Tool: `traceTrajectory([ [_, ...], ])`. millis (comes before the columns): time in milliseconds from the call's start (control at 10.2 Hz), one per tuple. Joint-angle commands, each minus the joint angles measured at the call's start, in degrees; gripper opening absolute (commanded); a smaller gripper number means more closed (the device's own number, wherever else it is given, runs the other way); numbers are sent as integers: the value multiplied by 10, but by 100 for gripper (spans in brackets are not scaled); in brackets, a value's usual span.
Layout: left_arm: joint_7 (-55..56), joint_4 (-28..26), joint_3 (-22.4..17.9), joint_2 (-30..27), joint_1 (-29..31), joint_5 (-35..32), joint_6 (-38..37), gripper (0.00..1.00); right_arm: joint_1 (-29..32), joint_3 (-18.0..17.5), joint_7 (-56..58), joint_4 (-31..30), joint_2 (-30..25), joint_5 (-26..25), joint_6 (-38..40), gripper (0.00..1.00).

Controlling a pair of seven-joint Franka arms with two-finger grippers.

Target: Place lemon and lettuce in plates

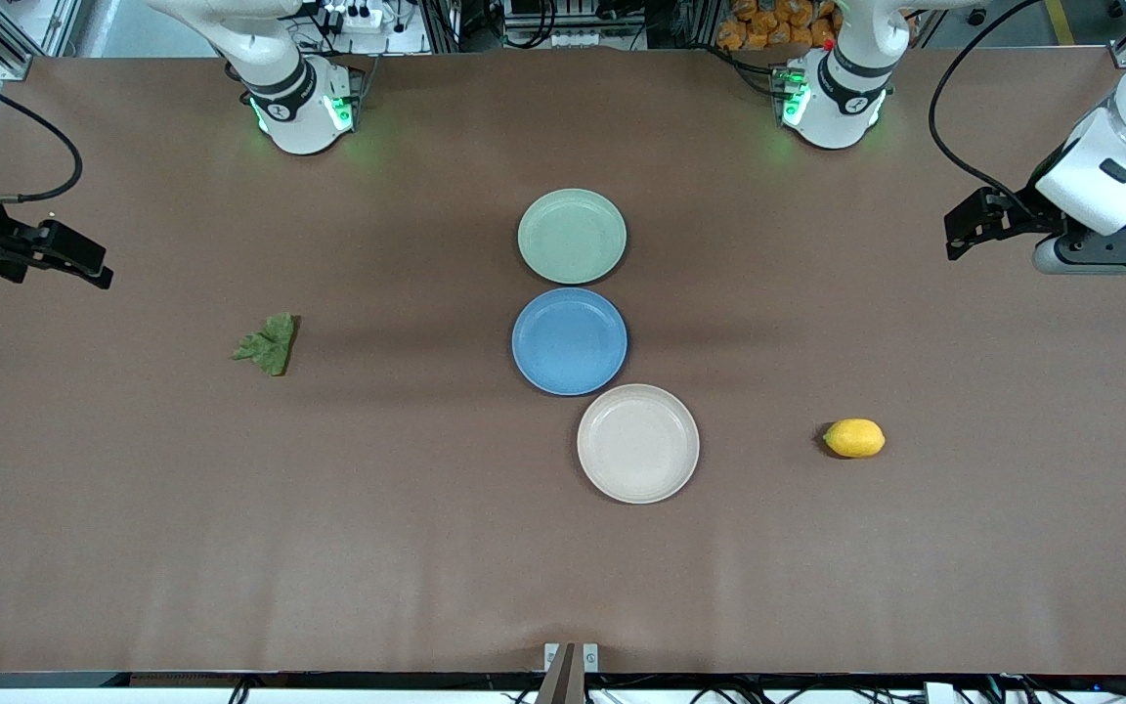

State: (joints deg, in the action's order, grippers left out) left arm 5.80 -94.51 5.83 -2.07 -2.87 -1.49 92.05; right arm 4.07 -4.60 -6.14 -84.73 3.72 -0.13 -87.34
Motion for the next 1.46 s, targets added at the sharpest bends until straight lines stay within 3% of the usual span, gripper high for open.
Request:
traceTrajectory([
  [0,9,12,8,5,-2,-35,6,100,9,-6,3,-4,-4,13,-3,100],
  [1366,14,21,10,19,7,-22,11,100,8,-6,8,-4,-5,12,3,100],
])
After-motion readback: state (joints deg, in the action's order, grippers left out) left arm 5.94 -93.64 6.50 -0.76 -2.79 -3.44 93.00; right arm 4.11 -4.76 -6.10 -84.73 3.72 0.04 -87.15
